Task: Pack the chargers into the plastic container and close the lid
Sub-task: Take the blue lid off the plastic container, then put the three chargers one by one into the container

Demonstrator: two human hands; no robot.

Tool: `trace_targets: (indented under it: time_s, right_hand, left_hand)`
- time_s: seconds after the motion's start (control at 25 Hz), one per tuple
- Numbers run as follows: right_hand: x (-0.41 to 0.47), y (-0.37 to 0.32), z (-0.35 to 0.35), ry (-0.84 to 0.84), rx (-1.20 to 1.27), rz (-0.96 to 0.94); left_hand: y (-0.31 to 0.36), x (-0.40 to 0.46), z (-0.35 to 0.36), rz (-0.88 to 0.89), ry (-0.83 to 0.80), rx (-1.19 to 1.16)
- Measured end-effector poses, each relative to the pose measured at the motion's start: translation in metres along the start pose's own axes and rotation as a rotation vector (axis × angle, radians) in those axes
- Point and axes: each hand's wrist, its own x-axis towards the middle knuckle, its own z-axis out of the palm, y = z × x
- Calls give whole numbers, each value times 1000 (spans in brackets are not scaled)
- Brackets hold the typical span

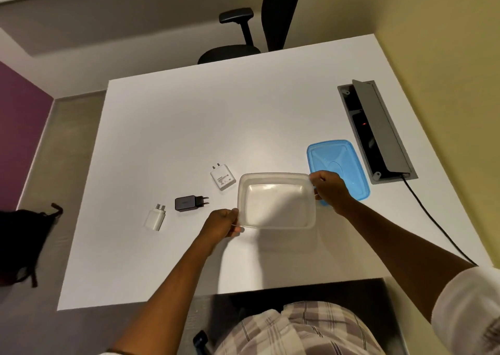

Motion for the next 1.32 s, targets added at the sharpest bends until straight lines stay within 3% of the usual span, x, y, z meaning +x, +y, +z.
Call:
trace_targets:
  time_s: [0.48, 0.64, 0.72, 0.8, 0.88, 1.12, 1.32]
  right_hand:
    - [10, -11, 5, -15, -56, -34]
    - [13, -7, 0, 77, -113, -47]
    - [11, -14, -6, 165, -116, -90]
    - [7, -55, 49, 154, -135, -216]
    - [1, -77, 48, 177, -71, -311]
    - [-30, -113, 114, -80, -30, -410]
    - [-42, -109, 209, -284, -233, -441]
  left_hand:
    - [-14, -10, 9, 40, -5, -83]
    - [-14, -13, 12, 75, -20, -37]
    - [-11, -18, 12, 165, 50, 106]
    - [-42, -14, -46, 195, 209, 188]
    - [-53, -8, -52, 215, 293, 278]
    - [-102, 0, -67, 173, 414, 523]
    - [-138, 23, -69, 238, 513, 654]
